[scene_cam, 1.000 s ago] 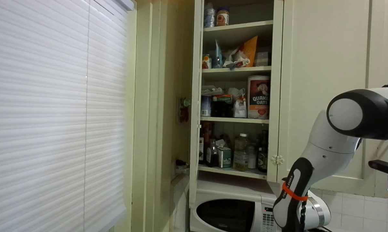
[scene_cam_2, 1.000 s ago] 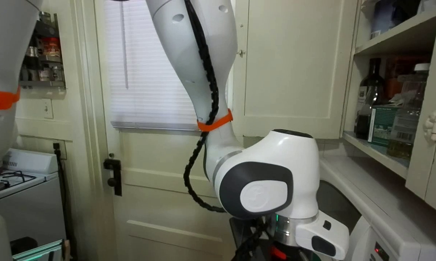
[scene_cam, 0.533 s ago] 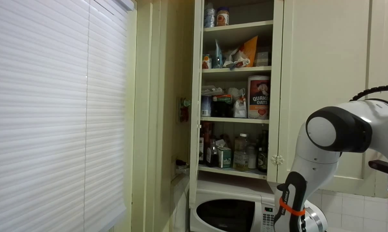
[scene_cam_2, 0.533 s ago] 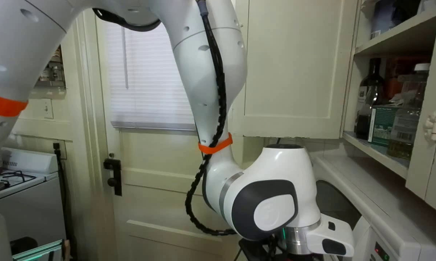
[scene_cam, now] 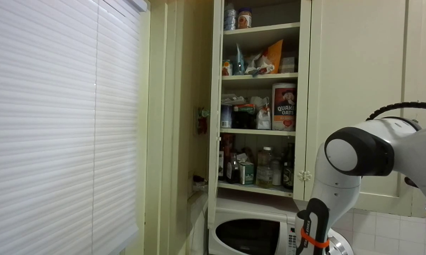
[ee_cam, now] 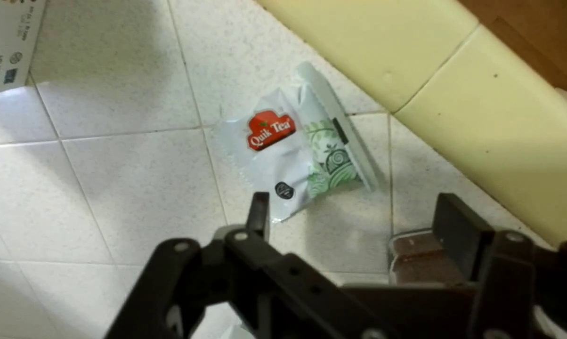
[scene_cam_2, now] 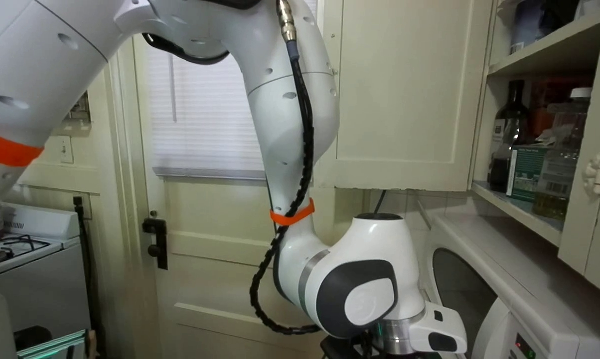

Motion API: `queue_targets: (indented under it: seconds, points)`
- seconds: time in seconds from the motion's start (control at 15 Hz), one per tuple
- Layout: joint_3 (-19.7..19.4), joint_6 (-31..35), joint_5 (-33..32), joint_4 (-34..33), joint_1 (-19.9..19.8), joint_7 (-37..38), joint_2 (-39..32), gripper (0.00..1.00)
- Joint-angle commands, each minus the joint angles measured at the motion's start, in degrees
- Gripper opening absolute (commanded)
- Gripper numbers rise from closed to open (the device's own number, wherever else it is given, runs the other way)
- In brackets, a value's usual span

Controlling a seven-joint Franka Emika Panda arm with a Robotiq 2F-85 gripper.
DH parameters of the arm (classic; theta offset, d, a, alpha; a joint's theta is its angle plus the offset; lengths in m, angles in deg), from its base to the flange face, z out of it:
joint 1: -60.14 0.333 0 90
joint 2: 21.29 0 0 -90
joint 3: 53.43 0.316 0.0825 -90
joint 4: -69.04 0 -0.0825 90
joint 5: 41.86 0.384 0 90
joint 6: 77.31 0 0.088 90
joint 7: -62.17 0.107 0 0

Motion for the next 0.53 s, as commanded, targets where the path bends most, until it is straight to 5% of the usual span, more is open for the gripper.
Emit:
queue_targets:
  seconds: [0.0, 0.27, 0.47]
  points:
    - [-1.92, 0.62, 0.11, -0.98, 2.48, -0.56, -2.65, 0.58]
    - [-2.77, 0.13, 0.07, -0.94, 4.02, -0.72, -3.57, 0.26]
    - [-3.49, -0.25, 0.08, -0.79, 4.97, -0.76, -3.82, 0.14]
